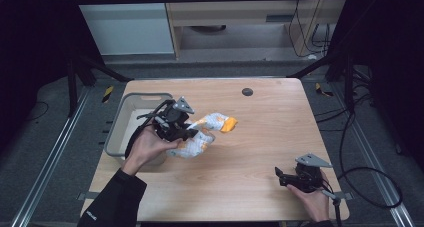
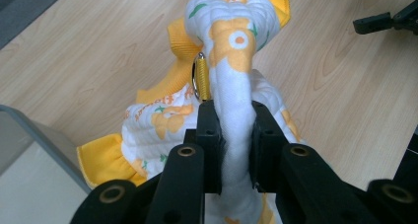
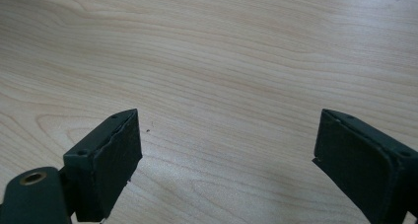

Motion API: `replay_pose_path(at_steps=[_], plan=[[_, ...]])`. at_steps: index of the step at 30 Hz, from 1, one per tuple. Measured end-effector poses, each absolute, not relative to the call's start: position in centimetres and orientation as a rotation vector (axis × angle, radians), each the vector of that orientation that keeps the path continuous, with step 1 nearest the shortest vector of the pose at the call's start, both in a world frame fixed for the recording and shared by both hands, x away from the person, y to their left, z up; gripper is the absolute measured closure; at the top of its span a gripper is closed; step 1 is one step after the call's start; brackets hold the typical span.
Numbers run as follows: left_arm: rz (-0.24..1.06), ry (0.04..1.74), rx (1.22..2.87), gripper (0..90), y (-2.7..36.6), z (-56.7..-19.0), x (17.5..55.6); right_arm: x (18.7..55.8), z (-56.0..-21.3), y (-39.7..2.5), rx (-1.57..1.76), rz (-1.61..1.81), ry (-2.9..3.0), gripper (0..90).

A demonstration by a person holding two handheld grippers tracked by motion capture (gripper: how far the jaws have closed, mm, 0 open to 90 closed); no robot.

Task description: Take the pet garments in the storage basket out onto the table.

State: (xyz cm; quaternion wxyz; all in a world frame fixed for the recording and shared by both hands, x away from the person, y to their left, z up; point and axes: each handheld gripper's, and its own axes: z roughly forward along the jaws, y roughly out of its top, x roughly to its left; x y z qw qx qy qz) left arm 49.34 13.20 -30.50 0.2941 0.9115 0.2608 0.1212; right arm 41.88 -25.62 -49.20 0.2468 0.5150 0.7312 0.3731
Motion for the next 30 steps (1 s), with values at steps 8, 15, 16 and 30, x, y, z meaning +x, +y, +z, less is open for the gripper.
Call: replay_pose_path(at_steps=[8,15,16,30], plan=[[0.307,0.675,2.434,77.9,11.8,-31.7,49.6,41.9,-49.2,-25.6,1.404,1.018,1.994,10.6],[0.281,0.667,2.445,77.9,11.2,-32.7,49.7,41.8,-49.2,-25.6,1.408,1.022,1.994,10.6],[0.280,0.666,2.445,77.9,11.1,-32.9,49.7,41.9,-49.2,-25.6,1.403,1.019,1.994,10.6],[0.215,0.635,2.467,77.8,9.1,-35.1,49.8,41.9,-49.2,-25.6,1.403,1.017,1.995,10.6]])
